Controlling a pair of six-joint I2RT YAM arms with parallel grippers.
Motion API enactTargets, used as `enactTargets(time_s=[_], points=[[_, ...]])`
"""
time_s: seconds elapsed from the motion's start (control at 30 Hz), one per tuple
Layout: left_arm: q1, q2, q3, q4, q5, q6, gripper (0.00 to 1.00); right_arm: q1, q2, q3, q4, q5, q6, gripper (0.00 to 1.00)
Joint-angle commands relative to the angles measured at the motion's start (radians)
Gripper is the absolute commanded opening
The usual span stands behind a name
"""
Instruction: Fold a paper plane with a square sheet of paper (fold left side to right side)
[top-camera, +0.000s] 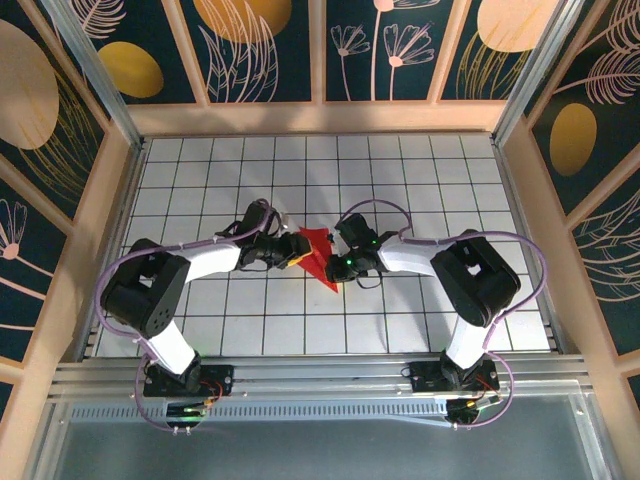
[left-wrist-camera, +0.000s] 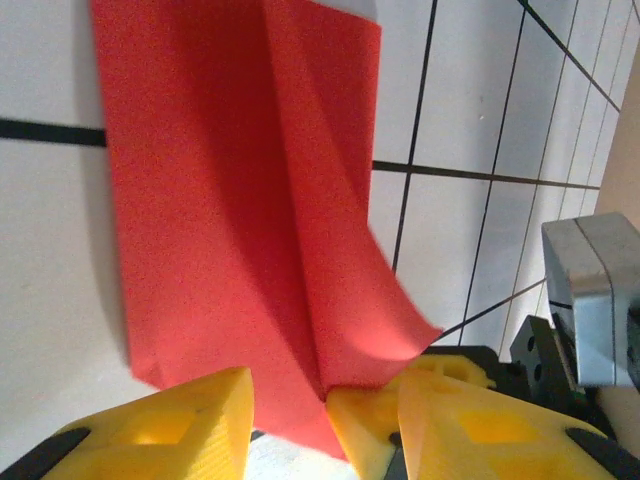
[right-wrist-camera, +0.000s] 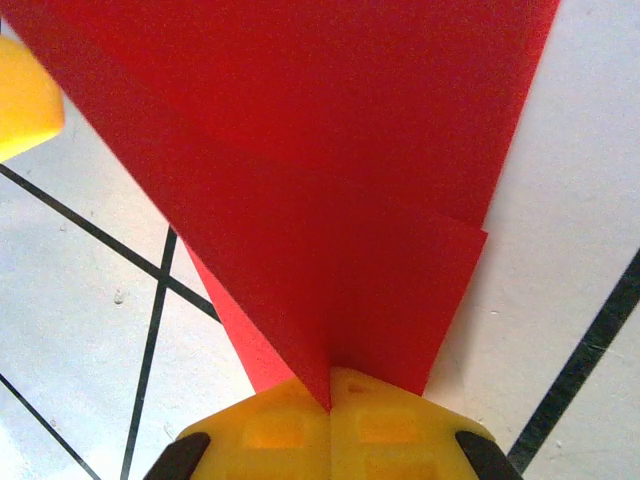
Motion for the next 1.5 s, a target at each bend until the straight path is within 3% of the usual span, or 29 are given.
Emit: enactTargets(time_s=[0.0, 0.5, 0.83, 1.47], points=[[-0.007, 0.053, 0.029, 0.030, 0.011, -0.016, 0.43, -0.001, 0.038, -0.019, -0.076, -0.012, -0.018, 0.00], [-0.008, 0.139, 0.084, 0.089, 0.022, -0.042, 0.45, -0.002, 0.049, -0.013, -0.093, -0.010, -0.029, 0.00], [-0.008, 0.194, 0.125, 0.035, -0.018, -0.030, 0.45, -0.002, 0.050, -0.013, -0.093, -0.014, -0.032, 0.00], [-0.008, 0.231, 0.124, -0.030, -0.062, -0.017, 0.45, -0.019, -0.021, 0.037, -0.094, -0.033, -0.035, 0.23]])
